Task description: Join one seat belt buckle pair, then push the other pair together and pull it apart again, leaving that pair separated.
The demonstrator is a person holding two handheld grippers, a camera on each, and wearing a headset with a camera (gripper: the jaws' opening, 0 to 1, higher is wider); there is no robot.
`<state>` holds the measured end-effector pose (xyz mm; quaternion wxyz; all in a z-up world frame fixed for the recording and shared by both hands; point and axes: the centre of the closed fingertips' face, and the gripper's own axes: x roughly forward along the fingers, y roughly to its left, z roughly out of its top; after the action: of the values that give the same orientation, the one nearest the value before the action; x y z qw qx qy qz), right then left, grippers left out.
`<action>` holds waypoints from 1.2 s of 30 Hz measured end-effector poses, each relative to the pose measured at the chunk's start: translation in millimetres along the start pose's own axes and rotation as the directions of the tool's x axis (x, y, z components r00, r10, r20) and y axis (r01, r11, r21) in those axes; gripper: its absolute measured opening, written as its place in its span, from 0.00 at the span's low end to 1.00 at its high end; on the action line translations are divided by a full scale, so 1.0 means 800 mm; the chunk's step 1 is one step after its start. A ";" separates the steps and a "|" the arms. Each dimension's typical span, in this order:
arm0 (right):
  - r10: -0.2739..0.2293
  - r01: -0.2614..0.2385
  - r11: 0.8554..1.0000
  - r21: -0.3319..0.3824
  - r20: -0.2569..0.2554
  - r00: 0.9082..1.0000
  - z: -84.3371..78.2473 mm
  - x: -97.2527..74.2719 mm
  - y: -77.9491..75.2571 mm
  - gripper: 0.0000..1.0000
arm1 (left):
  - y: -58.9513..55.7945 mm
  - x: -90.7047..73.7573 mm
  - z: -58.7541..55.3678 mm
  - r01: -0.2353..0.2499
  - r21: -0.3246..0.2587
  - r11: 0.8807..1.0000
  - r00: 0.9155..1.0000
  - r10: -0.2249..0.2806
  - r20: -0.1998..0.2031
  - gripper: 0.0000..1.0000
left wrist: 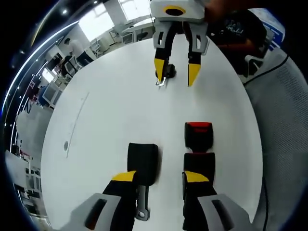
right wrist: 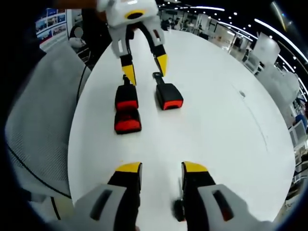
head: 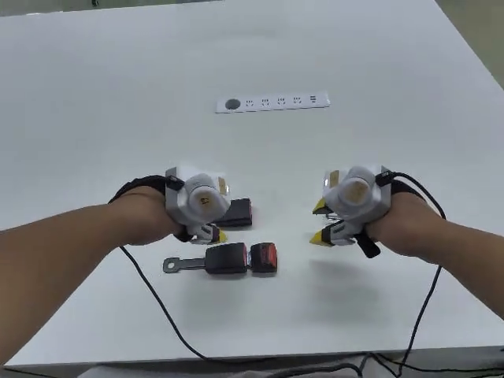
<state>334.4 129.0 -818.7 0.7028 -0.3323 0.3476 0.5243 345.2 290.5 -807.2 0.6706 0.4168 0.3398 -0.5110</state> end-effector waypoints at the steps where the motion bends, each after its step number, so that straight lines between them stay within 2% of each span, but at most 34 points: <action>1: -0.006 0.006 1.000 0.003 -0.009 1.000 -0.008 -0.003 -0.006 0.34 | 0.003 0.001 0.001 0.000 -0.006 1.000 1.000 0.000 0.005 0.39; 3: -0.024 0.024 1.000 0.008 -0.029 0.999 -0.024 -0.011 -0.019 0.34 | 0.008 0.003 -0.001 0.000 -0.007 1.000 1.000 0.000 0.005 0.41; 6: -0.044 0.045 0.999 0.013 -0.046 0.998 -0.036 -0.027 -0.032 0.35 | 0.019 0.002 -0.010 -0.008 0.013 1.000 1.000 0.008 -0.011 0.44; 8: -0.056 0.058 0.998 0.036 -0.052 0.997 -0.044 -0.036 -0.039 0.35 | 0.029 0.000 -0.009 -0.016 -0.006 1.000 1.000 0.016 -0.001 0.44; 11: -0.056 0.059 0.997 0.042 -0.067 0.996 -0.054 -0.039 -0.041 0.36 | 0.034 -0.002 -0.003 -0.015 -0.021 1.000 1.000 0.015 0.012 0.45; 13: -0.051 0.053 0.998 0.029 -0.083 0.995 -0.060 -0.037 -0.040 0.36 | 0.039 0.007 -0.008 -0.008 -0.015 1.000 1.000 0.008 0.004 0.47; 15: -0.042 0.044 0.999 0.014 -0.105 0.994 -0.068 -0.032 -0.040 0.36 | 0.038 0.011 -0.014 0.001 -0.014 1.000 1.000 -0.002 -0.020 0.48; 17: -0.039 0.041 0.999 0.011 -0.118 0.992 -0.072 -0.030 -0.042 0.37 | 0.035 0.012 -0.015 0.006 -0.013 1.000 1.000 -0.006 -0.026 0.50; 22: -0.013 0.014 1.000 0.002 -0.122 0.992 -0.080 -0.017 -0.043 0.38 | 0.034 0.023 -0.024 0.009 0.008 1.000 0.999 -0.008 -0.047 0.50; 26: 0.017 -0.020 1.000 -0.017 -0.148 0.989 -0.089 -0.009 -0.037 0.35 | 0.032 0.033 -0.030 0.019 0.022 1.000 0.998 -0.017 -0.066 0.48; 29: 0.030 -0.033 0.999 -0.021 -0.141 0.990 -0.087 -0.008 -0.039 0.35 | 0.030 0.035 -0.033 0.027 0.025 0.999 0.997 -0.025 -0.075 0.48; 31: 0.039 -0.042 0.999 -0.021 -0.138 0.990 -0.087 -0.007 -0.039 0.35 | 0.026 0.036 -0.029 0.039 0.013 0.999 0.998 -0.038 -0.055 0.46; 33: 0.045 -0.050 0.998 -0.030 -0.139 0.989 -0.088 -0.006 -0.039 0.35 | 0.023 0.041 -0.031 0.050 0.029 0.998 0.997 -0.048 -0.061 0.45; 35: 0.048 -0.054 0.998 -0.035 -0.142 0.989 -0.088 -0.006 -0.039 0.35 | 0.022 0.044 -0.032 0.054 0.036 0.998 0.996 -0.052 -0.070 0.38; 36: 0.050 -0.056 0.998 -0.038 -0.146 0.988 -0.089 -0.005 -0.040 0.35 | 0.032 0.046 -0.034 0.019 0.069 0.997 0.996 -0.013 -0.084 0.35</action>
<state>354.5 60.5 -850.7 0.6545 -0.3747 0.3953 0.5244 378.1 304.0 -845.7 0.6366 0.4584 0.3528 -0.5100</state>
